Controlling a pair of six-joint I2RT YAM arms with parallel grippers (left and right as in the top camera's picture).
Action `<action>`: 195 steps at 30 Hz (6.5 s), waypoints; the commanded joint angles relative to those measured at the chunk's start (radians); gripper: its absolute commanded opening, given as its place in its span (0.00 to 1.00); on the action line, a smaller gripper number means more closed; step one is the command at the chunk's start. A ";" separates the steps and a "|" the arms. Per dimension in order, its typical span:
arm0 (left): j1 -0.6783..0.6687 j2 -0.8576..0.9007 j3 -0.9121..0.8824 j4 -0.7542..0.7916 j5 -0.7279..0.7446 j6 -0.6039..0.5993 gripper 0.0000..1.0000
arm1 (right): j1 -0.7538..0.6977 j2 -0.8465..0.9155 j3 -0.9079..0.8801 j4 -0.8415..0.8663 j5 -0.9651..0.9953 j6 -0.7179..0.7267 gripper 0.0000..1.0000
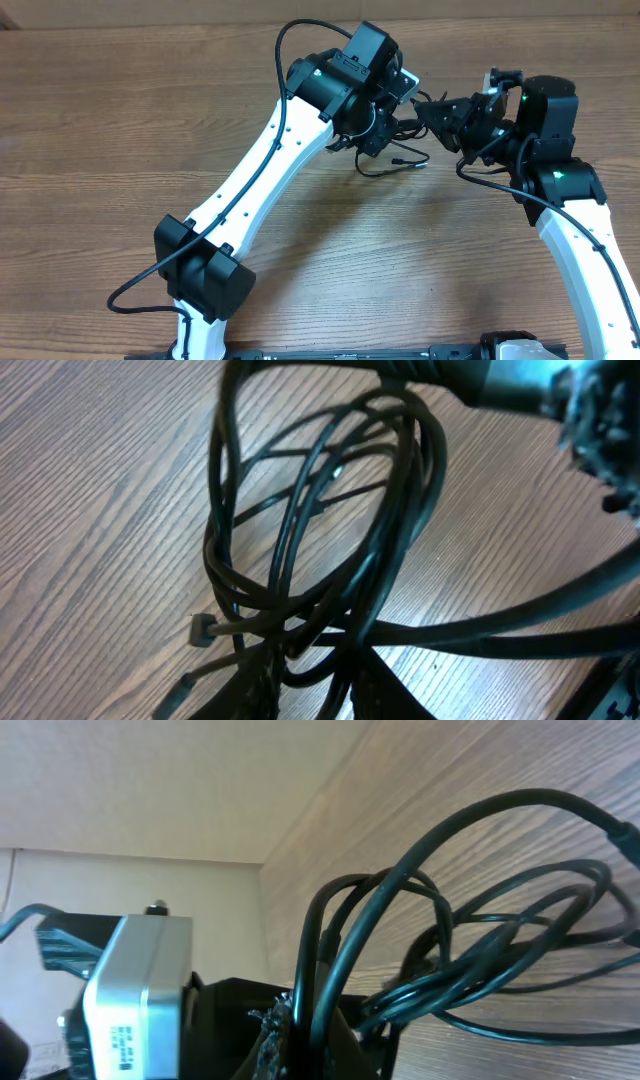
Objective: Untangle cables
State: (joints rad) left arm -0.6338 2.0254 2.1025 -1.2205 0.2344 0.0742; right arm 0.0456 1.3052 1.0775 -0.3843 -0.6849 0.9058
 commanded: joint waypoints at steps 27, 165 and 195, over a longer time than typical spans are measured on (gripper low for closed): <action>0.124 0.013 0.005 -0.080 0.027 -0.051 0.04 | -0.008 -0.013 0.023 -0.292 0.329 -0.199 0.04; 0.061 0.015 0.005 -0.003 0.112 -0.187 0.28 | 0.091 0.185 0.023 0.130 -0.133 -0.095 0.04; 0.099 0.014 0.005 -0.159 0.042 -0.118 0.04 | 0.085 0.185 0.023 -0.082 0.243 -0.195 0.04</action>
State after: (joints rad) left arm -0.5808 2.0426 2.1025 -1.3369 0.3374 -0.0956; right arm 0.1616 1.5070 1.0809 -0.4320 -0.6418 0.7582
